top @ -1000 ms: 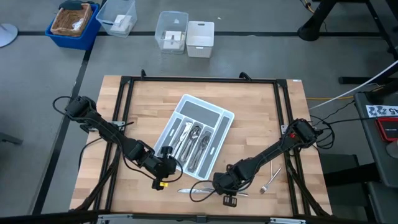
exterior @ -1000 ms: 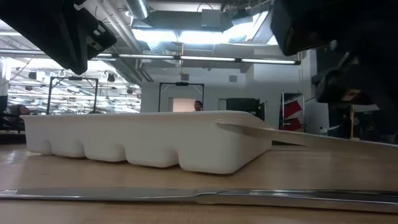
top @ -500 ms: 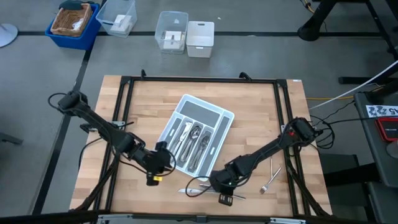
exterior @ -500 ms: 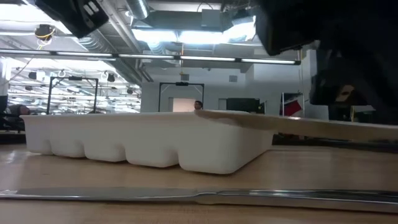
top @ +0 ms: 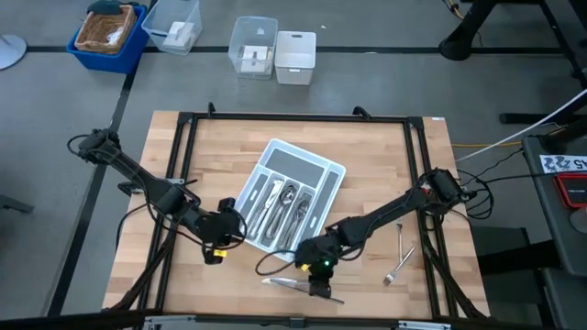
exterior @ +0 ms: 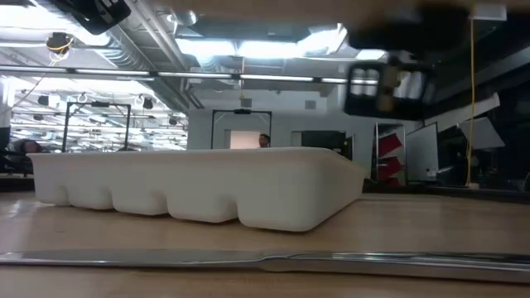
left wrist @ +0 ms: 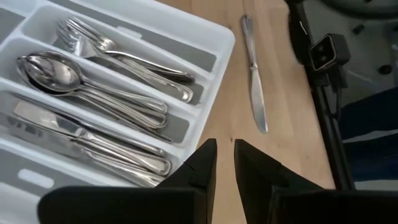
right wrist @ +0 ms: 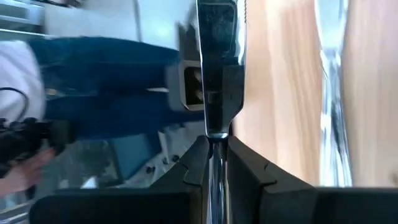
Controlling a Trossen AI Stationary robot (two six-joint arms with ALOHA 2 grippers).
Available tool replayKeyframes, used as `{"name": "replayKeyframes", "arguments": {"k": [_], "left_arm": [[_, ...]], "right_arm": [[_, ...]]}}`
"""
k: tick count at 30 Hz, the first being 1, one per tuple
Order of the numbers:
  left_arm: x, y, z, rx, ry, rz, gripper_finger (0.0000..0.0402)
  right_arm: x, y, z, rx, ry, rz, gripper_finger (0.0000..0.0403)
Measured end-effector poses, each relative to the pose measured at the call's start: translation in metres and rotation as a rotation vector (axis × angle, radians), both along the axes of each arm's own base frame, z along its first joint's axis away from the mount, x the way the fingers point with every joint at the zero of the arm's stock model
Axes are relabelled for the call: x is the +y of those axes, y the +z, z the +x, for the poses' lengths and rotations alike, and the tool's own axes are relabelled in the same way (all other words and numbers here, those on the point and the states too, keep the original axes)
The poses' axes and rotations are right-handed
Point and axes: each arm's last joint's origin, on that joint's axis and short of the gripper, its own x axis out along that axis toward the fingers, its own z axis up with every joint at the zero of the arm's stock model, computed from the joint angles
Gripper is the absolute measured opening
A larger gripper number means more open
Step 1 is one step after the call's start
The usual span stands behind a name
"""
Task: Sort silverware
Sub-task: Put the silver knife into the white cutlery tray
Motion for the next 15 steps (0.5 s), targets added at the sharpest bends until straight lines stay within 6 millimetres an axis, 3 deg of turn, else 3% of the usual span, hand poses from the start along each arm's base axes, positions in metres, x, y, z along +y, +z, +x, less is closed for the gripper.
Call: {"name": "replayKeyframes", "arguments": {"k": [8,15], "left_arm": [[0.002,0.000,-0.002,0.006,-0.017,0.034,0.0046],[0.006,-0.005,-0.007,0.069,0.045,0.067,0.0046]], "right_arm": [[-0.022,0.012,0.021,-0.135,-0.064,0.086,0.0046],[-0.070,0.017,0.045,-0.173,-0.403,0.060,0.0046]]}}
